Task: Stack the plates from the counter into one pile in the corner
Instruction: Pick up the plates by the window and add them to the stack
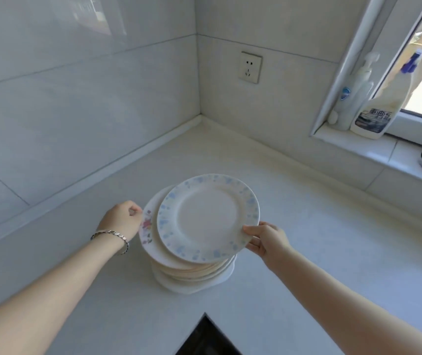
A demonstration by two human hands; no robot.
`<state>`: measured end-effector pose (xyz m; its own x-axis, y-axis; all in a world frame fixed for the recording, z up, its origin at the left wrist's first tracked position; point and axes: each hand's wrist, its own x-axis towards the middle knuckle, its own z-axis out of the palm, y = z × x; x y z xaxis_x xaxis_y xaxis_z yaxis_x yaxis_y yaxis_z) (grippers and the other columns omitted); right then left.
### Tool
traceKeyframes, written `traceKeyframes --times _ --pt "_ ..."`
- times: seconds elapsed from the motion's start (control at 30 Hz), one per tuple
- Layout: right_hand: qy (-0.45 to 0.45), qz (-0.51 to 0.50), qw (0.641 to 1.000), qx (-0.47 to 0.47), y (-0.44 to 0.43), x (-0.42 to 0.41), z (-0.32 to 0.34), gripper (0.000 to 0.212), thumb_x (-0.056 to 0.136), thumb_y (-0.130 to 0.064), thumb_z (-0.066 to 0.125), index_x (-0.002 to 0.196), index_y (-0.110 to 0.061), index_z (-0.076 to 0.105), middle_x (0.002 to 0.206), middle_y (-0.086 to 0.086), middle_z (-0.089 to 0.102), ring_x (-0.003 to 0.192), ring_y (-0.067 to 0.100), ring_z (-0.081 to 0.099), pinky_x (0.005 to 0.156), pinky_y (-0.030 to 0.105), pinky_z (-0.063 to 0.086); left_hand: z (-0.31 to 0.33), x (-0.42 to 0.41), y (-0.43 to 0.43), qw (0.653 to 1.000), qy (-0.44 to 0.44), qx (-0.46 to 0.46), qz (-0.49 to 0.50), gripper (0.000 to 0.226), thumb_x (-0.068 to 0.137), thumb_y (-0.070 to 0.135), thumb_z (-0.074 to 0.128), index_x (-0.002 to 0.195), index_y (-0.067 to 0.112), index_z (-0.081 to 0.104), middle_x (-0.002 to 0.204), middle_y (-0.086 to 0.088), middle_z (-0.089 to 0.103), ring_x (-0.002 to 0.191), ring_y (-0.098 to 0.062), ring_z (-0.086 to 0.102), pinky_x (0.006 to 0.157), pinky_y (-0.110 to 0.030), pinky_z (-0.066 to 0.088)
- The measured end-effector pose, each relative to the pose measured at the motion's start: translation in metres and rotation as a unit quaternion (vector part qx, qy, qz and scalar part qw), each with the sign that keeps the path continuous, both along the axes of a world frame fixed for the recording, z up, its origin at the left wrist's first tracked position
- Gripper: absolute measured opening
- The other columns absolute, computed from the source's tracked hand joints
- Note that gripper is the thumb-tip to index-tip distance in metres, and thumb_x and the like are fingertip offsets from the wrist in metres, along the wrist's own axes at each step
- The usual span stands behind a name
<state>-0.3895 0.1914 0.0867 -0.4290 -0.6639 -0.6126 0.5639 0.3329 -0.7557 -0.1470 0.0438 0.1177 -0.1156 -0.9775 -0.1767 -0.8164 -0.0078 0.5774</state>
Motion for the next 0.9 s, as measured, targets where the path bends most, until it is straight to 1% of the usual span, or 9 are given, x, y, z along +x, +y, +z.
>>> traceKeyframes --times 0.1,0.17,0.23,0.37,0.47,0.53,0.6,0.73,0.9 --pt "0.065 0.028 0.998 0.0 -0.008 0.005 0.004 0.01 0.081 0.004 0.058 0.081 -0.005 0.062 0.073 0.01 0.063 0.061 0.023 0.062 0.05 0.022 0.057 -0.003 -0.001 -0.004 1.0 0.003 -0.003 -0.001 0.02 0.086 0.011 0.048 0.074 0.025 0.054 0.096 -0.011 0.073 0.088 -0.031 0.068 0.083 -0.036 0.051" --pt "0.19 0.066 0.979 0.013 -0.01 0.007 0.005 0.008 0.082 -0.002 0.056 0.087 -0.001 0.061 0.066 0.008 0.061 0.049 0.017 0.057 0.041 0.021 0.049 -0.006 -0.002 -0.008 1.0 0.003 0.0 -0.001 0.017 0.086 0.01 0.048 0.079 0.022 0.057 0.092 -0.011 0.073 0.086 -0.03 0.069 0.084 -0.036 0.053" --pt "0.296 0.097 0.949 0.039 -0.01 0.008 0.001 0.015 0.082 -0.009 0.052 0.091 0.002 0.058 0.062 0.006 0.058 0.041 0.013 0.051 0.039 0.019 0.04 -0.009 -0.005 -0.011 1.0 0.005 0.002 -0.002 0.018 0.085 0.007 0.047 0.086 0.017 0.061 0.084 -0.01 0.074 0.081 -0.028 0.07 0.082 -0.035 0.054" --pt "0.403 0.167 0.894 0.103 -0.009 0.009 -0.001 0.019 0.084 -0.029 0.05 0.093 -0.013 0.054 0.072 0.001 0.062 0.06 0.017 0.054 0.053 0.026 0.041 -0.01 -0.01 -0.016 1.0 0.017 -0.012 -0.011 0.02 0.085 0.004 0.045 0.086 0.017 0.059 0.078 -0.005 0.07 0.073 -0.025 0.07 0.078 -0.032 0.052" --pt "0.505 0.207 0.823 0.156 -0.01 0.007 -0.002 0.032 0.085 -0.042 0.05 0.102 -0.015 0.055 0.085 -0.001 0.061 0.081 0.019 0.058 0.065 0.03 0.045 -0.01 -0.012 -0.02 0.999 0.026 -0.016 -0.013 0.019 0.085 0.003 0.044 0.089 0.015 0.059 0.07 0.0 0.067 0.069 -0.025 0.067 0.078 -0.031 0.05" --pt "0.494 0.191 0.838 0.133 -0.016 0.008 -0.009 0.051 0.086 -0.043 0.053 0.128 -0.015 0.046 0.116 0.003 0.055 0.11 0.02 0.053 0.089 0.035 0.047 -0.009 -0.013 -0.021 0.999 0.027 -0.013 -0.016 0.019 0.085 0.004 0.044 0.09 0.015 0.058 0.071 0.0 0.067 0.072 -0.025 0.068 0.079 -0.032 0.05" --pt "0.427 0.164 0.884 0.099 -0.024 0.013 -0.014 0.064 0.087 -0.04 0.054 0.142 -0.015 0.031 0.136 0.007 0.044 0.127 0.025 0.042 0.104 0.041 0.039 -0.008 -0.011 -0.022 0.999 0.025 -0.013 -0.017 0.019 0.084 0.005 0.045 0.088 0.018 0.057 0.08 -0.005 0.07 0.079 -0.027 0.069 0.081 -0.034 0.052" --pt "0.336 0.104 0.935 0.055 -0.032 0.029 -0.021 0.055 0.091 -0.028 0.052 0.14 -0.016 0.031 0.133 0.005 0.051 0.118 0.023 0.053 0.087 0.028 0.043 -0.01 -0.003 -0.023 1.0 0.018 -0.012 -0.009 0.019 0.084 0.007 0.045 0.085 0.023 0.056 0.093 -0.007 0.073 0.083 -0.028 0.069 0.082 -0.036 0.053" --pt "0.325 0.131 0.934 0.063 -0.032 0.043 -0.025 0.056 0.086 -0.027 0.055 0.137 -0.019 0.033 0.133 0.006 0.045 0.122 0.025 0.047 0.101 0.043 0.044 -0.008 0.007 -0.025 1.0 0.007 -0.026 -0.003 0.019 0.084 0.008 0.044 0.087 0.022 0.056 0.099 -0.009 0.072 0.087 -0.03 0.067 0.083 -0.036 0.052"
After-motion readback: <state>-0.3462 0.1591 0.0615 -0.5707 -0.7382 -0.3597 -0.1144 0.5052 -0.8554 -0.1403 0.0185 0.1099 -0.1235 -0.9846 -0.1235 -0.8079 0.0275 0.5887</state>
